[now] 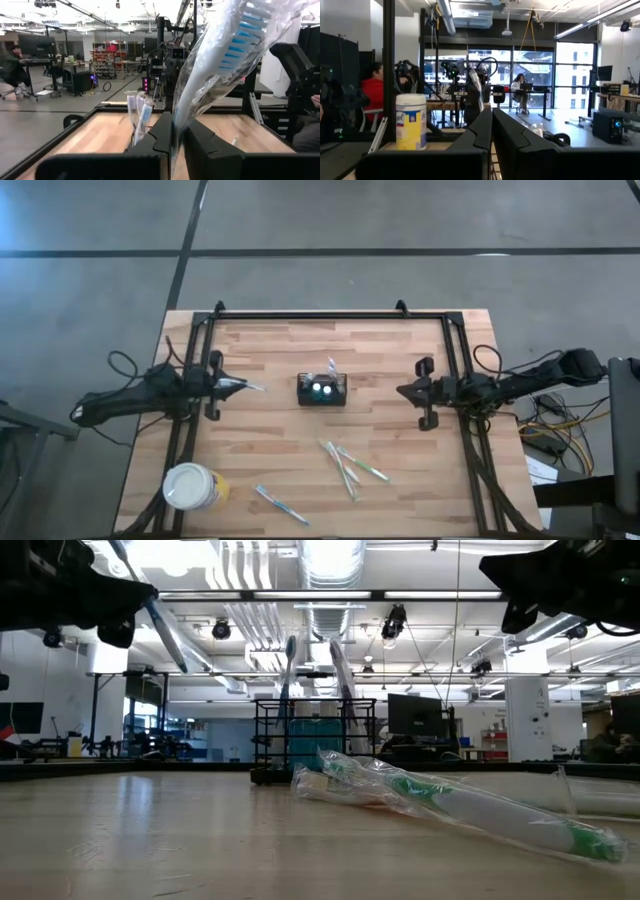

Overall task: Pick & Place toothbrushing station
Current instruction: Put the blue toothbrush into the black wire organizer

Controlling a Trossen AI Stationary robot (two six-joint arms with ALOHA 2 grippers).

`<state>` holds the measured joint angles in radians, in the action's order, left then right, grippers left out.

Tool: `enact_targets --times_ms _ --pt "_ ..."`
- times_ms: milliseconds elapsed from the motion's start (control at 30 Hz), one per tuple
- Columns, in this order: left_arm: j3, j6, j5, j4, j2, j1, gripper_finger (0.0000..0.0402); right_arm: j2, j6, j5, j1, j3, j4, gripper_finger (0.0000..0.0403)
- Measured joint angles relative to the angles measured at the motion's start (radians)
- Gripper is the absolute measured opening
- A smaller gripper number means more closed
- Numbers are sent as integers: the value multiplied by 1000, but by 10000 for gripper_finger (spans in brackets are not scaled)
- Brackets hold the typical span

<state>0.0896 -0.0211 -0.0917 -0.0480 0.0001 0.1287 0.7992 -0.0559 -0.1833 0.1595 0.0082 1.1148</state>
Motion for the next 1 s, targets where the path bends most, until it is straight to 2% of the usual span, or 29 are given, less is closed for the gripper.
enact_targets --times_ms 667,833,1000 --pt "-46 -15 -14 -102 5 0 25 -1 -1 6 0 0 41 8" --pt "47 -16 42 -131 47 0 25 1 -23 7 0 1 54 8" --pt "171 17 42 -133 191 0 25 1 -26 8 0 1 54 8"
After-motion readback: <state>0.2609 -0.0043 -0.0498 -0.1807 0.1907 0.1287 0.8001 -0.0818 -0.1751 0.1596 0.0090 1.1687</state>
